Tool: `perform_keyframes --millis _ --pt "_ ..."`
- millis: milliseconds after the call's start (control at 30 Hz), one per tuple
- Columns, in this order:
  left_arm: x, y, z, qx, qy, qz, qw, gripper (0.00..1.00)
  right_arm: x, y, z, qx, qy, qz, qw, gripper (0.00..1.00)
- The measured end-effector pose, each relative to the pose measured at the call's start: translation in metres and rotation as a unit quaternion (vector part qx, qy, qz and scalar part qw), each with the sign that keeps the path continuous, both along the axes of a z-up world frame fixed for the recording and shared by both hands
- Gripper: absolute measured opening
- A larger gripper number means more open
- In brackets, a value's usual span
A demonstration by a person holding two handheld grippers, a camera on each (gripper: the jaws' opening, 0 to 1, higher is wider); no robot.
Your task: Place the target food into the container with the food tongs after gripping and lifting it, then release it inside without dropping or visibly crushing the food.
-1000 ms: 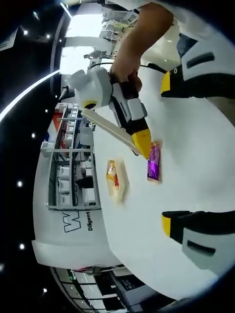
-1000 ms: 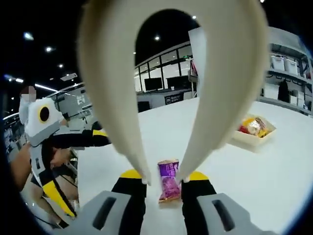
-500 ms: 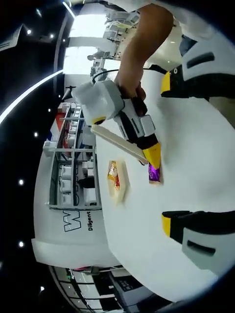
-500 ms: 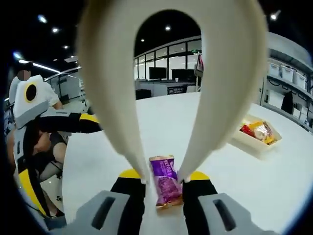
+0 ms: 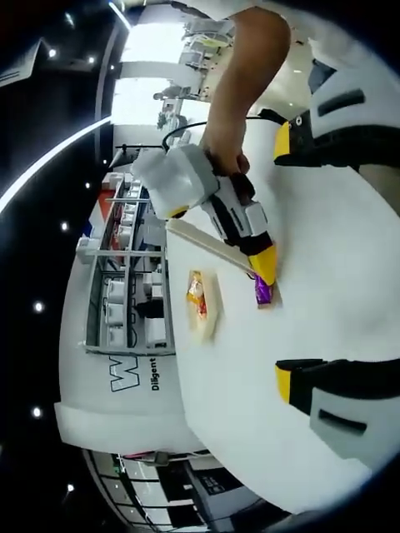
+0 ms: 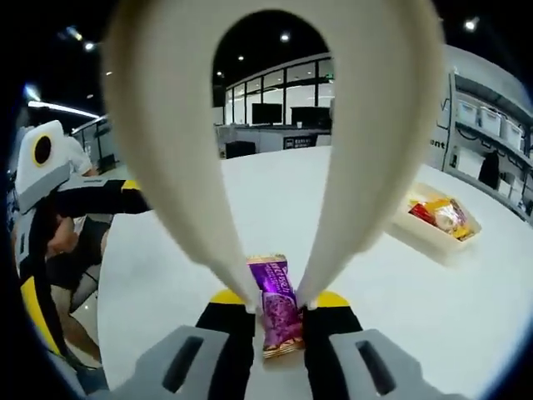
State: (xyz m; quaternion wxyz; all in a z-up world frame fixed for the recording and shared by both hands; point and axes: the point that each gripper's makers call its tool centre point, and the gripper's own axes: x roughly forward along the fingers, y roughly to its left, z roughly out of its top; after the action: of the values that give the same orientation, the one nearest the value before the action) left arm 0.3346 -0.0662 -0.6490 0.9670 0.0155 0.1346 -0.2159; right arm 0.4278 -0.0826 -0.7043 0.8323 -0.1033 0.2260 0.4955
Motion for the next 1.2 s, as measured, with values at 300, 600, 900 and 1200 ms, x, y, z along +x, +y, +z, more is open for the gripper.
perform_keyframes --millis 300,600,900,1200 --pt "0.001 0.004 -0.002 -0.019 0.001 0.008 0.9998 0.94 0.013 -0.020 0.041 0.043 -0.006 -0.018 0.9989 0.14" --pt "0.003 -0.001 0.004 -0.033 -0.006 0.004 0.9994 0.94 0.049 -0.049 0.102 0.056 -0.048 -0.042 0.9964 0.14" --pt "0.001 0.006 0.007 -0.027 -0.007 0.014 0.9995 0.94 0.103 -0.066 0.107 0.033 -0.047 -0.081 0.9951 0.14" --pt "0.003 0.017 0.012 -0.022 -0.011 0.027 0.9993 0.94 0.147 -0.061 0.083 0.014 -0.027 -0.108 0.9936 0.14"
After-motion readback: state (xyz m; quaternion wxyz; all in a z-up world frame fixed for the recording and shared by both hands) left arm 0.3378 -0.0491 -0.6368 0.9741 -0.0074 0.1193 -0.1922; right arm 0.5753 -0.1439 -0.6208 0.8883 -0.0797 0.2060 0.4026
